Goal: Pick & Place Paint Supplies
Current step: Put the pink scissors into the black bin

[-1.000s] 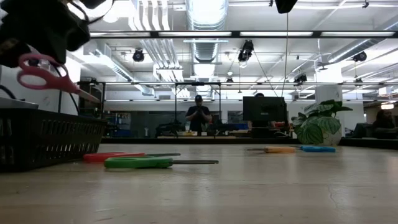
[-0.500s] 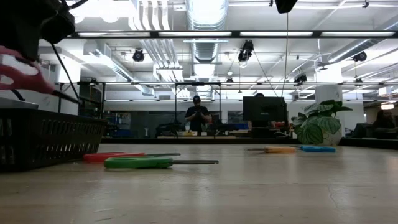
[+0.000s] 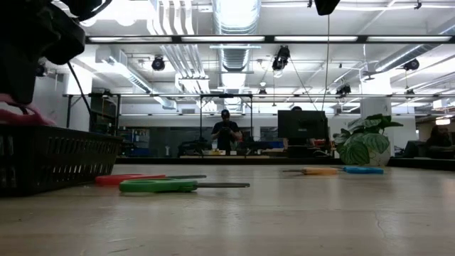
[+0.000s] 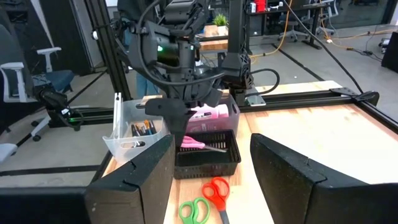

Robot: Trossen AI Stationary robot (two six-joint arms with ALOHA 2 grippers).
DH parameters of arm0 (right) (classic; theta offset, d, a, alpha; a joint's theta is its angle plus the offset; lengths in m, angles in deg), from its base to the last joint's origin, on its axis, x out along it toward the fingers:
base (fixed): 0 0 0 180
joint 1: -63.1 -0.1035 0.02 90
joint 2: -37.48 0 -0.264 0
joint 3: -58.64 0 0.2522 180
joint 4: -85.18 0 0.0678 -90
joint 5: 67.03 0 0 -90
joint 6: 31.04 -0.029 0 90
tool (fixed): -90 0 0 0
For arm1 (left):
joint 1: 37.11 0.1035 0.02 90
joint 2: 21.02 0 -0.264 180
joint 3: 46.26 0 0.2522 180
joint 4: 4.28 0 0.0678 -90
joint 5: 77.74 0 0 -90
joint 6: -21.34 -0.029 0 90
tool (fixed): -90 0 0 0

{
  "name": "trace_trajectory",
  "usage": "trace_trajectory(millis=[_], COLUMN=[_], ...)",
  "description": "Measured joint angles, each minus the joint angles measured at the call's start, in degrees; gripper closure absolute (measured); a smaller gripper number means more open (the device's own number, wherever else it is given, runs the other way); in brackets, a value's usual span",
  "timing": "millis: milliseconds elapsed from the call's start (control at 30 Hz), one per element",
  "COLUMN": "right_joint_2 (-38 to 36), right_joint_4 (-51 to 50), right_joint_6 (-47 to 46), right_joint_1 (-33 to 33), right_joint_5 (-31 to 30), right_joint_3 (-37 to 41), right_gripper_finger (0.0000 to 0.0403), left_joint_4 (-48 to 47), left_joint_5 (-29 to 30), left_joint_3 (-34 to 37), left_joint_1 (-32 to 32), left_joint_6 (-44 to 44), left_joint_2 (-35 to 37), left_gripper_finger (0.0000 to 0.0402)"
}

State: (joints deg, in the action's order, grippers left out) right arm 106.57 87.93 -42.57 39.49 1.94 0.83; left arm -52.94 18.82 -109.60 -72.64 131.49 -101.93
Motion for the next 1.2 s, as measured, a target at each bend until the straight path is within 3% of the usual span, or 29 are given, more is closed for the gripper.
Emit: trace_trajectory(millis=[300, 667, 1200], right_joint_2=[0.0, 0.0, 0.0], right_joint_4=[0.0, 0.0, 0.0], right_joint_6=[0.0, 0.0, 0.0], right_joint_1=[0.0, 0.0, 0.0], right_joint_5=[0.0, 0.0, 0.0], right_joint_3=[0.0, 0.0, 0.0], right_gripper_finger=[0.0194, 0.0194, 0.0194], left_joint_4=[1.0, 4.1, 5.4], left_joint_5=[3.4, 2.4, 1.2], left_joint_3=[1.9, 6.7, 7.2], left_joint_1=[0.0, 0.0, 0.0], left_joint_6=[-2.3, -0.6, -0.2], left_joint_2=[0.0, 0.0, 0.0], left_gripper_finger=[0.0401, 0.0401, 0.0387])
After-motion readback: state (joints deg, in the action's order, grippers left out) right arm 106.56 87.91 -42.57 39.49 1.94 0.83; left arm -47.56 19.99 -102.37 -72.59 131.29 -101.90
